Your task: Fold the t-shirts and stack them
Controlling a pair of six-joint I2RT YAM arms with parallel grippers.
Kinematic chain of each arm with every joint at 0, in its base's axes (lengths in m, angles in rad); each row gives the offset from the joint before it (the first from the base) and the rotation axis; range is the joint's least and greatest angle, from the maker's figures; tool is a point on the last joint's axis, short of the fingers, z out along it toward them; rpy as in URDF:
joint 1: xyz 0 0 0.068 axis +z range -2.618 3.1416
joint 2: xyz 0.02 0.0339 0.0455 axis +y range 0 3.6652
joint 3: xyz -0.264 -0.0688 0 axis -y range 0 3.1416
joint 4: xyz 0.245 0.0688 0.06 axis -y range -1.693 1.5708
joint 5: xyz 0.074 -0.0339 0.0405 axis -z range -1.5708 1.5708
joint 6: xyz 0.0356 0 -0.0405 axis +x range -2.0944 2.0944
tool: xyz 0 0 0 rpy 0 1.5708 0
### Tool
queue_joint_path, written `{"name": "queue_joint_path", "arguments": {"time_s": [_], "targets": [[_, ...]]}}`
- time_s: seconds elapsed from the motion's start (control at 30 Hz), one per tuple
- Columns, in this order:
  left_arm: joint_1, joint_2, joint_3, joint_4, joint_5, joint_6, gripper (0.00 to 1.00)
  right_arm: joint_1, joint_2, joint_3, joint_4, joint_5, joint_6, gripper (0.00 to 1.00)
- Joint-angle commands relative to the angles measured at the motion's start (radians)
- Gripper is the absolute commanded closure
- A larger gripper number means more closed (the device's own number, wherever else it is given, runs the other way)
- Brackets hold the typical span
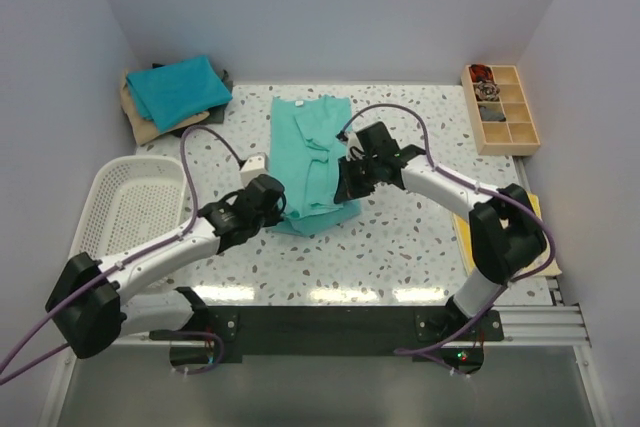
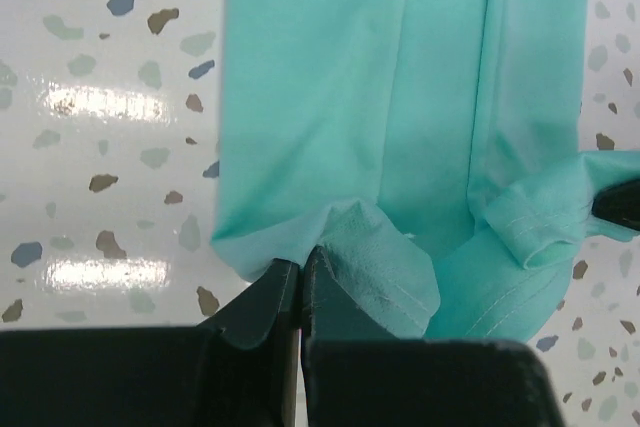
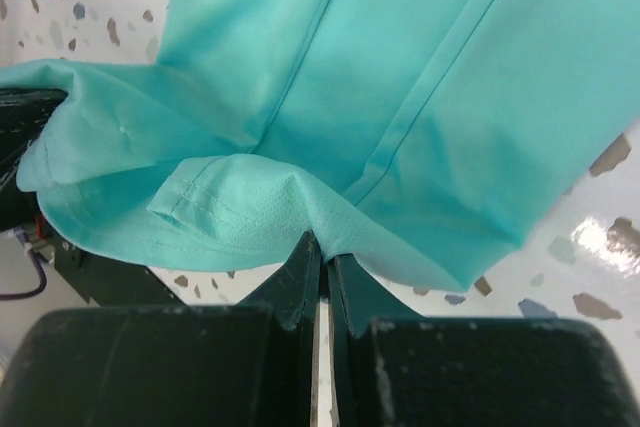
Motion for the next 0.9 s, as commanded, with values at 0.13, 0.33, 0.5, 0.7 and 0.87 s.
{"name": "queue_joint_path", "arguments": {"time_s": [0.13,0.33,0.5,0.7,0.87], "targets": [[0.090,0.157,0.100,0.222,0.015,0.147,1.00,-0.048,0.098,0.151,-0.049,0.073,-0.053,1.00],[0.135,0.278,0.158,0.270,0.056,0.182,1.00,-0.102,0.148,0.200,-0.057,0.064,-0.059,1.00],[0.167,0.351,0.178,0.317,0.084,0.209,1.00,-0.136,0.225,0.246,-0.062,0.052,-0.059,0.98],[0.207,0.432,0.201,0.435,0.089,0.287,0.54,-0.166,0.280,0.283,-0.005,0.122,-0.054,0.76],[0.239,0.437,0.241,0.460,-0.009,0.339,0.14,-0.194,0.213,0.283,0.067,0.209,-0.067,0.66]]}}
